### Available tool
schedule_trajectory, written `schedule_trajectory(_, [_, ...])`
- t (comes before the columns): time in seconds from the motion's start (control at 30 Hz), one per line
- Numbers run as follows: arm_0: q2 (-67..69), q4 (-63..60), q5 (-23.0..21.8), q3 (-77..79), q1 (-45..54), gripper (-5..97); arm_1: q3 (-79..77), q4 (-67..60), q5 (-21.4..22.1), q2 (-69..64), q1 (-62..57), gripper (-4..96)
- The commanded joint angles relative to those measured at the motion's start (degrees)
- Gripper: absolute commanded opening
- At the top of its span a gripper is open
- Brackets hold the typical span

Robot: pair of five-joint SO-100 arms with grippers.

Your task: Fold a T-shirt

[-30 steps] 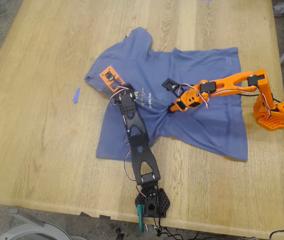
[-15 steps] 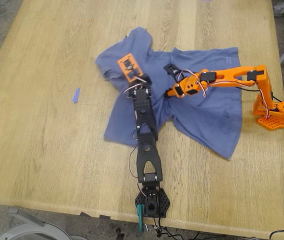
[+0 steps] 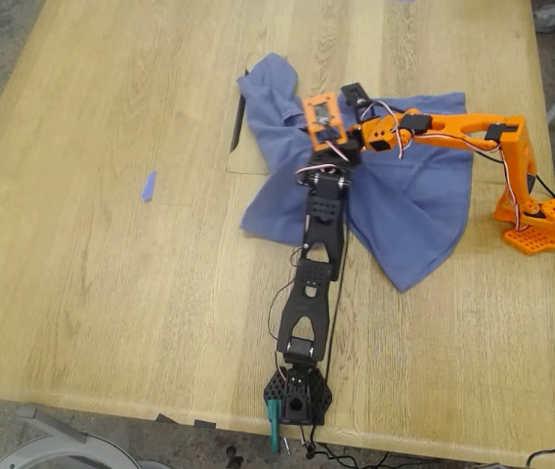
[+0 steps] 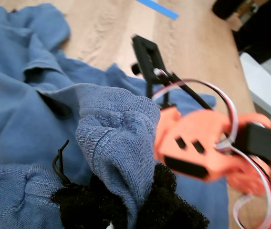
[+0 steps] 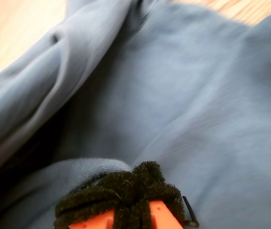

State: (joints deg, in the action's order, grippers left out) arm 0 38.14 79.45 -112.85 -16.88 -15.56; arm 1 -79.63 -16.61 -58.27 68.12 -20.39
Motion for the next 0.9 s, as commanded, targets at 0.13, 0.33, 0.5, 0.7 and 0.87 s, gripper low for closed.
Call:
schedule_trajectory(0.13, [9.67,-2.90,0.70,-2.29,-9.49,0,-2.64,5.45,-0.53,4.39,-6.15,0.0])
schedule_trajectory(0.33, [4.92,-5.89,0.53,-2.29,-17.49,0,-4.22,8.09,-0.62,3.96,-10.72,0.0])
schedule_trajectory(0.5, [0.09,-9.76,0.26,-2.29,-22.50,0,-4.31,10.37,-0.70,2.81,-13.27,0.0])
schedule_trajectory(0.7, [-7.56,-12.22,0.26,-2.37,-26.37,0,-4.39,11.78,-0.70,2.46,-13.71,0.0])
schedule_trajectory(0.87, [-14.24,-12.48,0.00,-2.37,-28.65,0,-4.75,11.07,-0.44,3.43,-13.80,0.0])
